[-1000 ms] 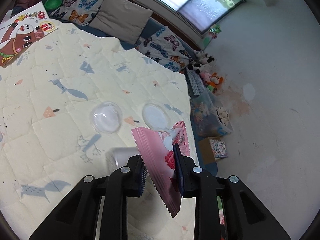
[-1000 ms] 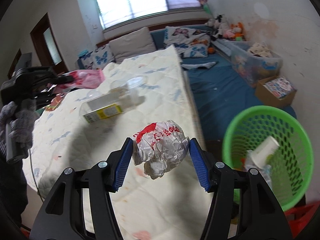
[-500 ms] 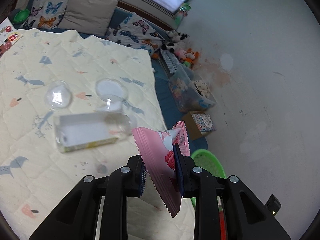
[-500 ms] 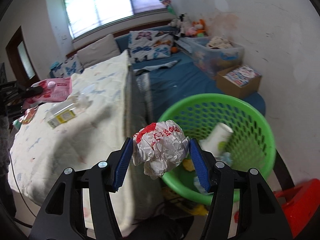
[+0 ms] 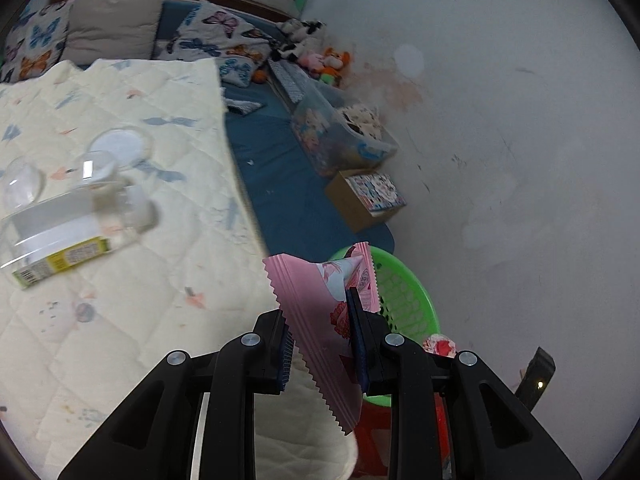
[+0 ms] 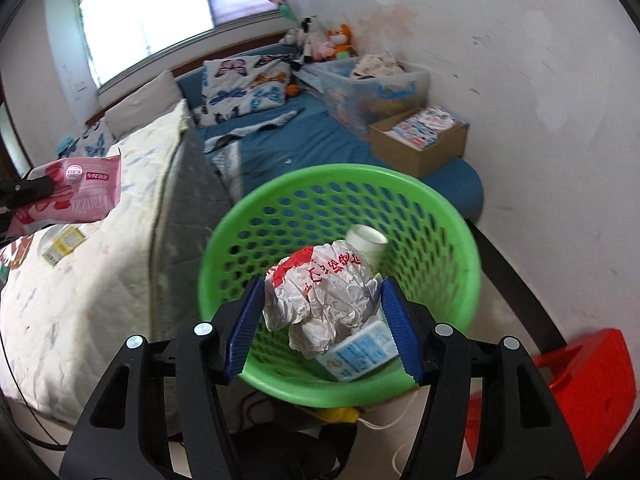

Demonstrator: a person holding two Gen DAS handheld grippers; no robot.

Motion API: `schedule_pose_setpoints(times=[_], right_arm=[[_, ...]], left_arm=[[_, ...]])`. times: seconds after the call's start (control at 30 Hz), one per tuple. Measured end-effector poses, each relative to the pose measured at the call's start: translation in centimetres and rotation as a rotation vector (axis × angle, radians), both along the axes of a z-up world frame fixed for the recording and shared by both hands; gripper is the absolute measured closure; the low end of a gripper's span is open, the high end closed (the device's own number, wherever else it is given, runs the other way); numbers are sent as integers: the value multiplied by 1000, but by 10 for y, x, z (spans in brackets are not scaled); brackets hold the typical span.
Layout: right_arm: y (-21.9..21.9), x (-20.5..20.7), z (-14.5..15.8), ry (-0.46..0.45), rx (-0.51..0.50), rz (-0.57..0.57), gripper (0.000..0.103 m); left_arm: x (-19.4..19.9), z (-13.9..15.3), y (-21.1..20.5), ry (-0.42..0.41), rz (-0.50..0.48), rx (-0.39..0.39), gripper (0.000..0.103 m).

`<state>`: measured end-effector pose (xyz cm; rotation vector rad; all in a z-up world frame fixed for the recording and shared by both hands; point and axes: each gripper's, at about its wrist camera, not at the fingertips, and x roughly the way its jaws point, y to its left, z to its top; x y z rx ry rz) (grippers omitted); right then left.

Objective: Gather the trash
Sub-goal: 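Lower the pink wrapper into the basket and open the left gripper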

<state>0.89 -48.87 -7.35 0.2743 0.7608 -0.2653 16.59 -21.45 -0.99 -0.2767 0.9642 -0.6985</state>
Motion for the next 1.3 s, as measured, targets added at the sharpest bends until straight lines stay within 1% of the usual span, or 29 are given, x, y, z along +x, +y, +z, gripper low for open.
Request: schedule_pose_setpoints(times=[0.23, 0.33, 0.6, 0.87, 1.0, 1.03, 1.1, 1.2, 1.3], right_arm=[[-18, -13, -5, -11, 18, -26, 35], [-20, -19, -4, -24, 30, -30, 35], [-19, -36, 1, -58, 62, -20, 35], [-11, -46, 5, -71, 68, -3, 34], [-12, -48, 4, -69, 75, -3, 34], [-12, -48, 4, -68, 76, -3, 34], [-12, -49, 5, -68, 79, -4, 34], [-10, -49, 5, -68, 81, -3, 34], [-9, -49, 5, -70, 83, 1, 34]], left_arm=[[-7, -5, -48, -17, -65, 57, 79], [-10, -9, -65, -23, -86, 84, 79], [-19, -16, -99, -87, -120, 183, 79], [-20, -32, -121, -91, -145, 249, 78], [-23, -37, -123, -96, -154, 262, 72], [-24, -38, -124, -97, -158, 261, 67], [-25, -39, -124, -99, -161, 255, 66], [-27, -39, -124, -101, -168, 254, 57], [-29, -36, -119, -109, -173, 247, 55]])
